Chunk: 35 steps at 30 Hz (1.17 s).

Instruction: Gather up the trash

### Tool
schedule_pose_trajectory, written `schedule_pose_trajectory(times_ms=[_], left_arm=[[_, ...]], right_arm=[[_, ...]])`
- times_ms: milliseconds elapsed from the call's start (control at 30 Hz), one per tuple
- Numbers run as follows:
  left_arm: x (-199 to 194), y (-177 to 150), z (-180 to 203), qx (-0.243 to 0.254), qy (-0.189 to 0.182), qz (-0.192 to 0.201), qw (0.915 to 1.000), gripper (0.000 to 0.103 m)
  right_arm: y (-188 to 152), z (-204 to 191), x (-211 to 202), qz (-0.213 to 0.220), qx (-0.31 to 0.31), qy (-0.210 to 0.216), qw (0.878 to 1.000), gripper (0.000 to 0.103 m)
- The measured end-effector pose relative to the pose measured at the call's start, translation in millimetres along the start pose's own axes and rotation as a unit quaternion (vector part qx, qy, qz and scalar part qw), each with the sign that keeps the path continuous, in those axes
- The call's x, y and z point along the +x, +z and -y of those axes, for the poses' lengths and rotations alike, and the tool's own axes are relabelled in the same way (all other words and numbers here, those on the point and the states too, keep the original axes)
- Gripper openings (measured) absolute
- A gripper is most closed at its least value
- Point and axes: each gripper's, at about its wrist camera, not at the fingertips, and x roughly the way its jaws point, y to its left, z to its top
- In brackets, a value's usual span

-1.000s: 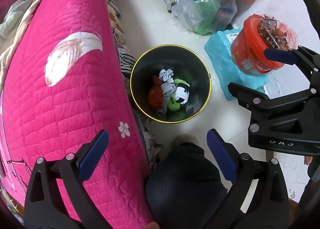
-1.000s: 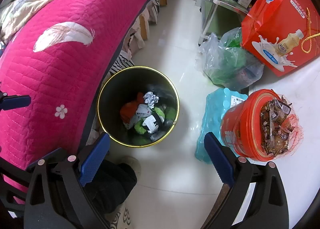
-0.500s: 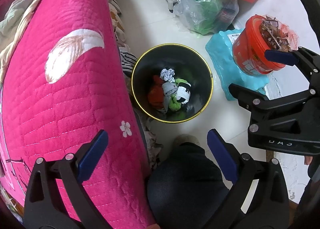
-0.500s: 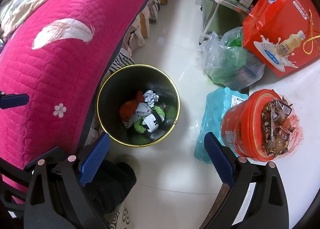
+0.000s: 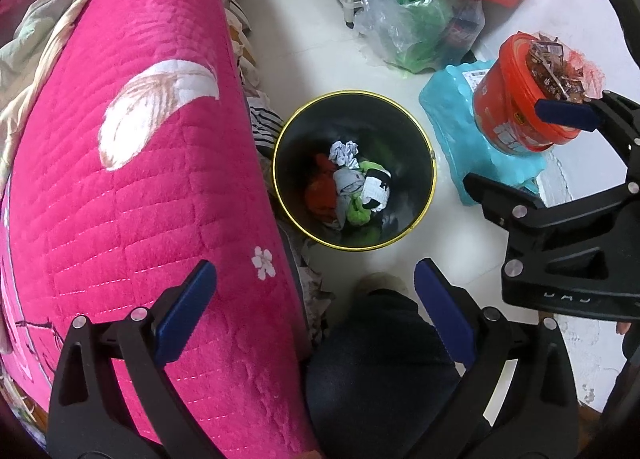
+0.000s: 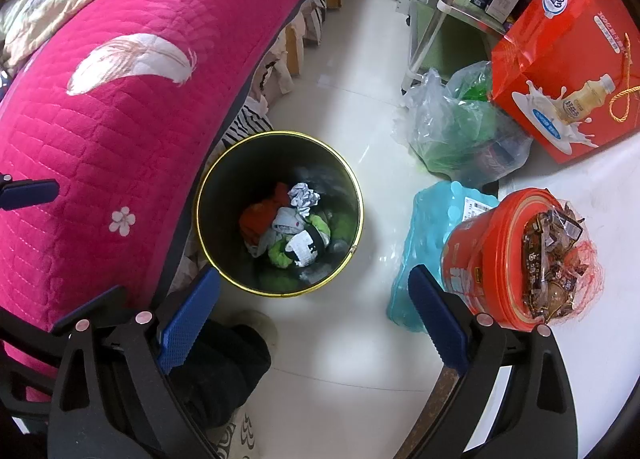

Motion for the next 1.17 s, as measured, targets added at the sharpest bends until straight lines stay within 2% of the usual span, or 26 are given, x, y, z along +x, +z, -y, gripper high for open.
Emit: schedule_pose_trajectory(times_ms=[233, 500, 733, 867, 1167], left_arm=[[1.9, 0.5, -3.1, -0.009, 0.01, 0.001, 0.9999, 0.097], [0.5, -0.3, -0.6, -0.013, 0.005, 0.005, 0.9999, 0.097], [-8.6, -5.8, 9.8, 0.012, 0.007, 0.021, 0.9997, 0.097], [-5.3, -7.3, 12.0, 0.022, 0.032, 0.01, 0.9992, 0.097], [-5.8, -7.9, 3.3, 0.001, 0.023, -0.002, 0.9997, 0.097]], right_arm=[[-0.3, -1.3, 0.3, 0.001, 0.003, -0.003, 1.0, 0.091], [-0.9, -0.1, -2.6, 0.003, 0.002, -0.002, 1.0, 0.091], [-3.5, 3.9, -4.2, 0.005, 0.009, -0.005, 1.0, 0.091], [-5.1, 1.5, -4.6, 0.002, 0.006, -0.003, 1.0, 0.091], [-8.7, -2.5, -9.7, 0.001, -0.005, -0.014, 1.0, 0.091]])
